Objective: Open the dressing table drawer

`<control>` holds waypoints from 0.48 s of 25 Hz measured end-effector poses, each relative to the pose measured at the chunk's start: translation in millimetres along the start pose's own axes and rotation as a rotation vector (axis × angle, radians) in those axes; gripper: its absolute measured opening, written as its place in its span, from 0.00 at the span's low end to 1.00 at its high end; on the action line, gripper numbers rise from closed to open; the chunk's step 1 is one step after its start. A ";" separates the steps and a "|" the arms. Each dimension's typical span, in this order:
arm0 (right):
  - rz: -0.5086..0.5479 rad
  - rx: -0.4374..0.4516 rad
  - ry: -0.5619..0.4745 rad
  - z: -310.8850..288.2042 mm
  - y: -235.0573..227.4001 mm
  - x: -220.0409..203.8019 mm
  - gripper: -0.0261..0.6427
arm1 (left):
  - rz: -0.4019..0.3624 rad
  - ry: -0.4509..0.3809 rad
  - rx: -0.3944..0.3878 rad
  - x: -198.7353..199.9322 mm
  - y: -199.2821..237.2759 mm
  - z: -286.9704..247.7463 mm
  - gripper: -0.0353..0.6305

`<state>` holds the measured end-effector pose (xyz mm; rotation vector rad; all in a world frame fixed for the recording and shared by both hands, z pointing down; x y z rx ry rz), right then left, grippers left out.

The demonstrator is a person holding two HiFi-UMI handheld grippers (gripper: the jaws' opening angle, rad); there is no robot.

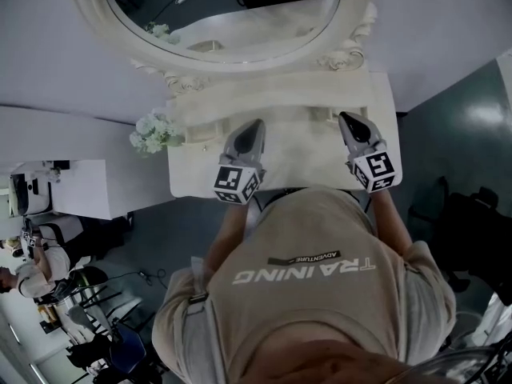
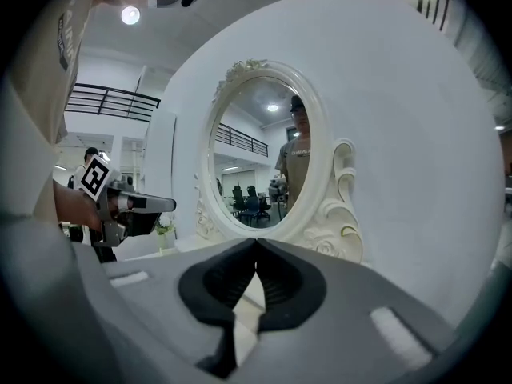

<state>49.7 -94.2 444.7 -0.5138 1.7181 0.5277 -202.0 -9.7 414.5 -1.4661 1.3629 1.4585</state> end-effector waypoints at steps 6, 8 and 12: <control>0.020 0.018 0.002 -5.3 -13.7 -17.2 0.05 | -0.011 0.022 0.018 -8.7 -4.7 -12.7 0.06; 0.041 0.031 0.010 -8.4 -19.5 -28.9 0.05 | -0.014 0.021 0.020 -12.9 -7.5 -21.4 0.06; 0.064 0.066 0.013 -3.2 -28.8 -42.1 0.04 | -0.023 0.026 0.030 -23.5 -19.0 -33.5 0.06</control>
Point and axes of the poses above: the fingertips, and each gripper's own axes: z backward along the fingers, y to its left, x out of its top, the point moved 6 cm from there along z, backward along the fingers, and after that the axes turned 8 degrees about z, right-handed, at the moved point
